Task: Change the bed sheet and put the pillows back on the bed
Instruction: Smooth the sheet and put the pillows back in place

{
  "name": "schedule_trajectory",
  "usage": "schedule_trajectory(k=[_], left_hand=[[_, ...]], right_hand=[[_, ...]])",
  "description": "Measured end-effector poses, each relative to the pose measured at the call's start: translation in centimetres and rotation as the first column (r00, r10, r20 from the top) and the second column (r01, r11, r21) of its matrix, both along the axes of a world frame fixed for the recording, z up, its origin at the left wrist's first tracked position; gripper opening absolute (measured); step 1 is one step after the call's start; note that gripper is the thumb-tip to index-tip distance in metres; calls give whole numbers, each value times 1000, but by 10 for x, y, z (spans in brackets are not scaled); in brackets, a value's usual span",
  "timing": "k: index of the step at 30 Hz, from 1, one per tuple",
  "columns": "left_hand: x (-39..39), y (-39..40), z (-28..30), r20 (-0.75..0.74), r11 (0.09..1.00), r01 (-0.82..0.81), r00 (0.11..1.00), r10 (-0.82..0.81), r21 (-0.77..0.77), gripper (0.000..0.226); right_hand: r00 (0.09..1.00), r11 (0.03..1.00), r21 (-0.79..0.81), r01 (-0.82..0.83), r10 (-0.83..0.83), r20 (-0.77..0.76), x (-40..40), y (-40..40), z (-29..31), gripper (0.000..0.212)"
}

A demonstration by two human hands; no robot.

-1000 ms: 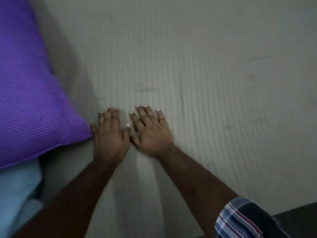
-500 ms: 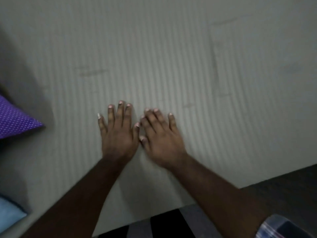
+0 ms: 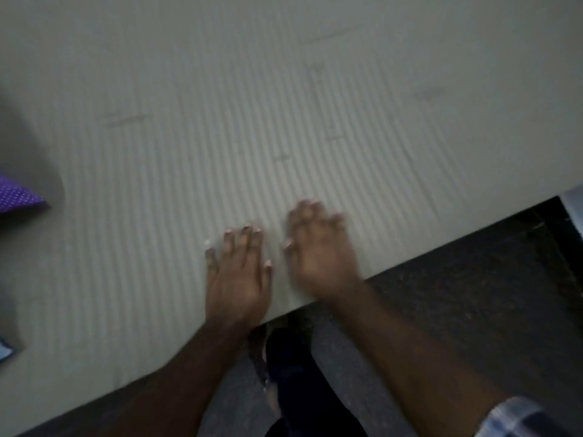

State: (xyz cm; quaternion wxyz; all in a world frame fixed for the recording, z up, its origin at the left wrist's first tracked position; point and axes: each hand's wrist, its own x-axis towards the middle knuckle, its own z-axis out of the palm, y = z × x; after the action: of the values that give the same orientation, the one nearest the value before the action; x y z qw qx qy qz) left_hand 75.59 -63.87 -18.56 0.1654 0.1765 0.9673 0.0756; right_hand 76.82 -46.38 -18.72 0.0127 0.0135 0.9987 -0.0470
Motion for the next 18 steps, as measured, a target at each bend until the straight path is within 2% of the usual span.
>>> schedule_trajectory(k=[1,3,5,8,10,14,15,16,18], left_hand=[[8,-12,0,-20,997,-67,998,66,-42,66],[21,-35,-4,-22,980,-160,987,159,-118,69],[29,-39,-10,-22,972,-171,985,169,-160,71],[29,-3,-19,-73,967,-211,977,202,-142,71],[35,30,-17,-104,986,-128,988,117,-107,72],[58,85,-8,-81,974,224,972,-221,25,70],[56,89,-7,-78,969,241,968,-237,47,68],[50,89,-7,-72,979,198,978,-195,43,67],[32,80,-11,-58,1000,-3,998,1,-30,68]], right_hand=[[994,992,-71,-100,103,40,16,-24,1,56],[981,975,-154,-160,175,85,36,-33,-2,58],[988,987,-102,-125,133,77,44,-1,-10,65],[997,1000,8,6,-7,77,49,73,-20,76],[989,991,56,124,-128,70,49,120,-22,78],[917,915,92,393,-397,38,28,154,-12,77],[927,922,97,374,-376,7,22,146,-8,74],[959,955,88,284,-283,-27,18,132,-6,70],[1000,1000,9,0,0,-26,14,103,-7,66]])
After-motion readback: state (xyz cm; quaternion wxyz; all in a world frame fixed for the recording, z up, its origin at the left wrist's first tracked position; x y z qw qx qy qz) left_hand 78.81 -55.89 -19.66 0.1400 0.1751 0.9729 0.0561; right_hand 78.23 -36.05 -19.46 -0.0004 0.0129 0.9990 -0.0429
